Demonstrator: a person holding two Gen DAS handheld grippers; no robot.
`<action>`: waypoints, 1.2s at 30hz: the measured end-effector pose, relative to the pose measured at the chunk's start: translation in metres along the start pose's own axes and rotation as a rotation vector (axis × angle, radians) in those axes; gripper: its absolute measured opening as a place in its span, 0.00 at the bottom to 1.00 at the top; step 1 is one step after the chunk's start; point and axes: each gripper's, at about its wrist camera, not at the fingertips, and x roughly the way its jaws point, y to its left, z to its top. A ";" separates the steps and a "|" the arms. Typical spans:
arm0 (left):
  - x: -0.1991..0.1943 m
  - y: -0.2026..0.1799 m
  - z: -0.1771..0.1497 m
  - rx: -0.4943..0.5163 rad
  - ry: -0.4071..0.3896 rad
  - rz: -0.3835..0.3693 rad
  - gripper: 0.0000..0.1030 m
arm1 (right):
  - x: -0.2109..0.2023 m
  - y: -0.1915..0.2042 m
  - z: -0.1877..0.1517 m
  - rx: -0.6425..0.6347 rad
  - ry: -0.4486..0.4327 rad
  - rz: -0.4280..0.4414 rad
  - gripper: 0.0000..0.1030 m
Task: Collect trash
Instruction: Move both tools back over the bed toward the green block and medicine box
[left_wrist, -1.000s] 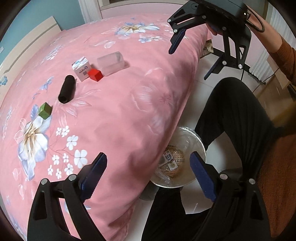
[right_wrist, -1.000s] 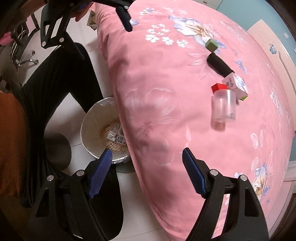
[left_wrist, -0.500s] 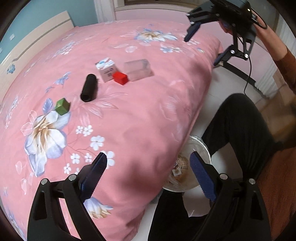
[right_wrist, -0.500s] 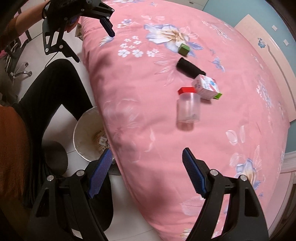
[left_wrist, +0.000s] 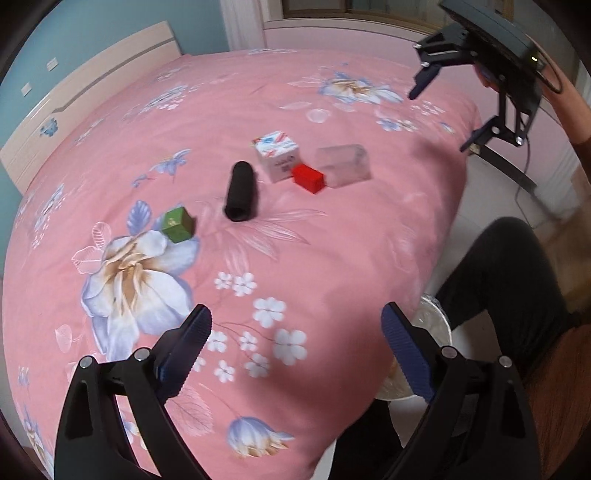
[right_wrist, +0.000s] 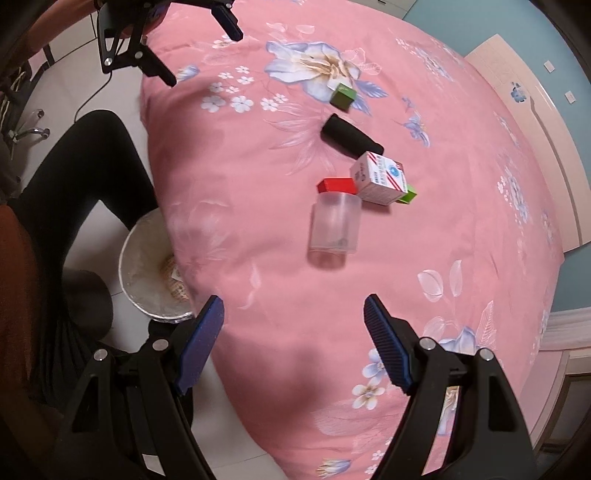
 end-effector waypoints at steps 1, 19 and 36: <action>0.002 0.003 0.002 -0.007 0.000 0.002 0.92 | 0.000 -0.001 0.001 -0.002 -0.002 -0.002 0.75; 0.032 0.062 0.036 0.001 0.113 -0.098 0.92 | 0.023 -0.065 0.033 0.027 0.012 0.090 0.75; 0.081 0.106 0.072 0.009 0.168 -0.091 0.92 | 0.062 -0.111 0.061 0.034 0.037 0.111 0.75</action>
